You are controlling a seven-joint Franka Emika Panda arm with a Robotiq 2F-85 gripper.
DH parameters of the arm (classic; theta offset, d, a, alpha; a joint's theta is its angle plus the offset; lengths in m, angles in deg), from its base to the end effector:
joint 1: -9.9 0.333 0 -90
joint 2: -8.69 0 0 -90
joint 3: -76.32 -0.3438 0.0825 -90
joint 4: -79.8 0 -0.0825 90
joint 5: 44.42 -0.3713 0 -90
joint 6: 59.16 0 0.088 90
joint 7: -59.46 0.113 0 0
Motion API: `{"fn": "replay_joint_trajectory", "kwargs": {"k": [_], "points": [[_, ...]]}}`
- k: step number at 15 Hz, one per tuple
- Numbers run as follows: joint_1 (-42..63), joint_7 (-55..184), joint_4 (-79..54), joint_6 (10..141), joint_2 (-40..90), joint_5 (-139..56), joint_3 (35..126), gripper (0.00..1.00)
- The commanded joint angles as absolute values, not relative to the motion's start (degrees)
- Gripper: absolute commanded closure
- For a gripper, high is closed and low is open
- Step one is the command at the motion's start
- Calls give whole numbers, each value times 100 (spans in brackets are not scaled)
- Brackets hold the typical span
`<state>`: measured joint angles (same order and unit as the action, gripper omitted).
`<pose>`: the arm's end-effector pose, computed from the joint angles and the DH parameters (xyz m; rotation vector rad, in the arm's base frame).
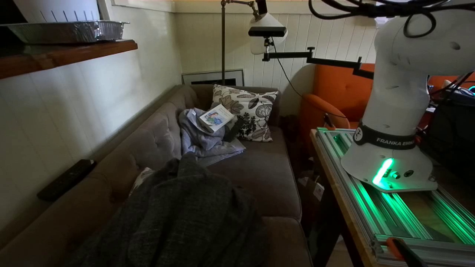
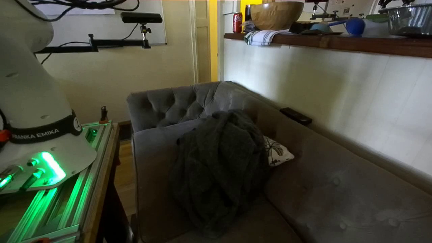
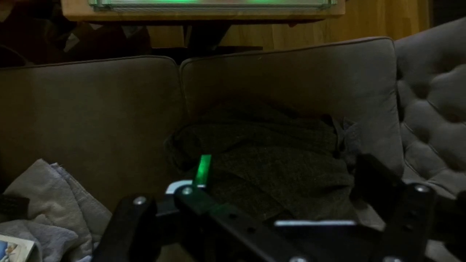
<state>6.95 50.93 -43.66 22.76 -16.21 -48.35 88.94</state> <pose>0.3489 -0.1035 0.5691 -2.8974 0.1299 0.3831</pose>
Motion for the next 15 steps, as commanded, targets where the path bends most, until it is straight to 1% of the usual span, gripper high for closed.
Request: {"fn": "replay_joint_trajectory", "kwargs": {"k": [1,6,15], "points": [[405,5175,-3673,2387,-432,-5601,9197,0],[38,5678,-3130,3081,1041,-6613,9284,0],[-410,6758,-3360,5420,2786,-7918,9136,0]]}}
